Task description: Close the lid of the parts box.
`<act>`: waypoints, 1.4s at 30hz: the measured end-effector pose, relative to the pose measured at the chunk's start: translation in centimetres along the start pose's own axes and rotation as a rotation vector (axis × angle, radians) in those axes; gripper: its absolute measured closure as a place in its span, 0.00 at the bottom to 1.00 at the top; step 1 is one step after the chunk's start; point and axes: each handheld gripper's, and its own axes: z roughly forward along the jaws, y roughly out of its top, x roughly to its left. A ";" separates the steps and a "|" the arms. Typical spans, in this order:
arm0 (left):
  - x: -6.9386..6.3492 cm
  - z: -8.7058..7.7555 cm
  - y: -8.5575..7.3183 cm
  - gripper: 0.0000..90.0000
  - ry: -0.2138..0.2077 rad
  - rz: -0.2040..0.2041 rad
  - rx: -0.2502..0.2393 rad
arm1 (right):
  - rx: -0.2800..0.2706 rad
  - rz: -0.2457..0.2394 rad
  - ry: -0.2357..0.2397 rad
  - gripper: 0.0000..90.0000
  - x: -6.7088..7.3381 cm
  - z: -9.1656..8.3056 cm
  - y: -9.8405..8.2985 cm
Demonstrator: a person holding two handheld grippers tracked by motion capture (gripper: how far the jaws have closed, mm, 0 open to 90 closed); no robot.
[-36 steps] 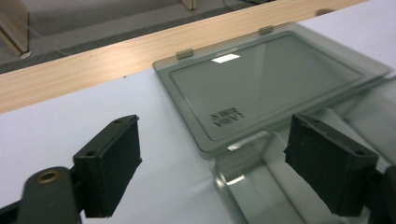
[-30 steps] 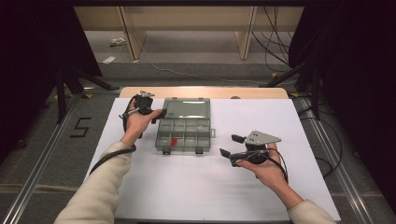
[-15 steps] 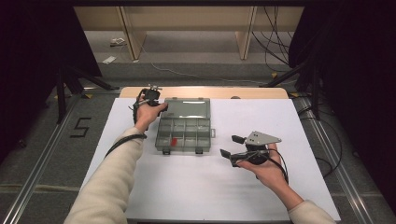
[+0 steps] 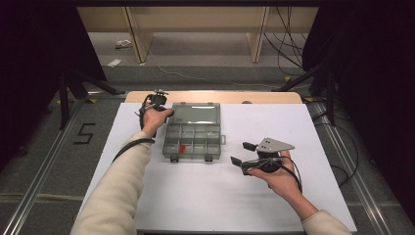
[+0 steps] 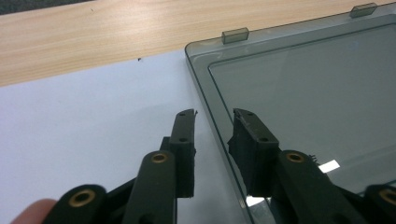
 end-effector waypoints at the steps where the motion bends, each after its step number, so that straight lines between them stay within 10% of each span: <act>1: -0.1 0.1 0.0 0.79 0.000 -0.004 0.007 | 0.000 0.000 0.000 0.31 0.0 0.0 0.0; 9: -0.5 0.2 0.2 0.88 0.005 -0.031 0.027 | -0.001 0.005 0.004 0.31 0.0 0.0 0.0; 27: -1.0 -0.3 0.3 0.99 0.059 -0.235 0.010 | 0.000 0.010 0.003 0.31 -0.1 0.1 -0.1; 42: -1.6 -1.5 0.4 1.00 0.044 -0.233 -0.064 | -0.012 0.027 -0.031 0.32 -0.9 0.7 0.7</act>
